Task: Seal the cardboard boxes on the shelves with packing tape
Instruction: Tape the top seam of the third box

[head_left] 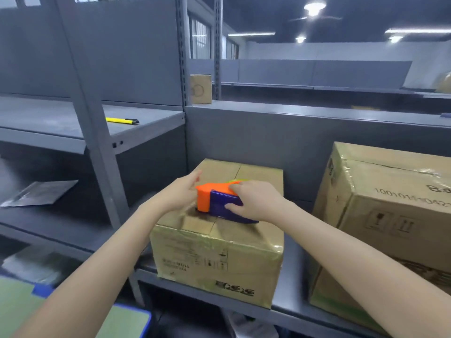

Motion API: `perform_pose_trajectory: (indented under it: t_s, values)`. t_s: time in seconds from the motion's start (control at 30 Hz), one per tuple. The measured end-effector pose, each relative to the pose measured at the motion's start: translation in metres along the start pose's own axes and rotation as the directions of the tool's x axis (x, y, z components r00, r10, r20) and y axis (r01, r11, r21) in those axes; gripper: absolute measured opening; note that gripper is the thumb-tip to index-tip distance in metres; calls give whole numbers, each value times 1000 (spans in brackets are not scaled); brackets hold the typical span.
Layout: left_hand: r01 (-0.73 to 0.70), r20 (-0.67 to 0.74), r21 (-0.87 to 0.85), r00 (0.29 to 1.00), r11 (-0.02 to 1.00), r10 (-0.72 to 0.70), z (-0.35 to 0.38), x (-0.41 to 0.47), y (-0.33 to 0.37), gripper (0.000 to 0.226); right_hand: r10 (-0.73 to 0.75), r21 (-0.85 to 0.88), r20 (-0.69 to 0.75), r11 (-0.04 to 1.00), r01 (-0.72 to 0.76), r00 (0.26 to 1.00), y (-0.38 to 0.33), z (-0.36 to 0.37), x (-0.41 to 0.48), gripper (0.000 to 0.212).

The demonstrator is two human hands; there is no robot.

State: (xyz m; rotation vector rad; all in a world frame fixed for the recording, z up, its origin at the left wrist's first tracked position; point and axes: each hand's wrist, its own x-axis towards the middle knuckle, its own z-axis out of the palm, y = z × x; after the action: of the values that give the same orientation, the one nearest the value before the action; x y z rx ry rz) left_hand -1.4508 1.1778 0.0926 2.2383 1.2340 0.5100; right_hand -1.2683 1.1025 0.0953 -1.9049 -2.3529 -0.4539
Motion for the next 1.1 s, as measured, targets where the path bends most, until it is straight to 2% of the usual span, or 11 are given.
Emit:
perform_pose_trajectory:
  t_s: [0.07,0.17,0.27,0.37,0.5,0.6,0.7,0.83,1.0,1.03,1.1]
  values:
    - [6,42,-23,999,1000,-5,1,2,-11,56,36,45,21,998,-37,999,-3,5,3,42]
    - [-71,76,-26,995,997,72,2,3,-20,44,65,94,54,993,-70,996,-4,10,3,48]
    - [-116,67,-68,990,991,120,0,4,-26,26,84,113,87,989,-94,993,-5,11,2,52]
    - [-137,49,-116,988,984,143,-1,7,-33,19,94,139,103,984,-107,990,-6,10,2,50]
    - [-141,89,-202,983,969,162,-7,7,-39,20,99,116,72,987,-107,992,-7,8,0,48]
    - [-123,137,-203,979,971,153,-11,6,-41,35,92,35,38,995,-93,995,-10,7,-2,46]
    - [-110,123,-239,982,965,143,-11,5,-41,24,113,39,52,993,-115,992,-12,5,-3,42]
    - [-122,147,-405,970,906,196,-17,4,-34,21,104,115,94,987,-115,990,-1,-8,-6,38]
    - [-160,108,-348,972,924,209,-37,10,-11,17,77,240,36,967,-83,996,11,-25,-7,49]
    - [-163,113,-333,971,929,210,-40,10,-6,18,80,253,19,964,-83,997,13,-27,-8,55]
    - [-159,131,-317,969,935,210,-43,10,2,20,84,283,5,956,-82,996,13,-30,-10,81]
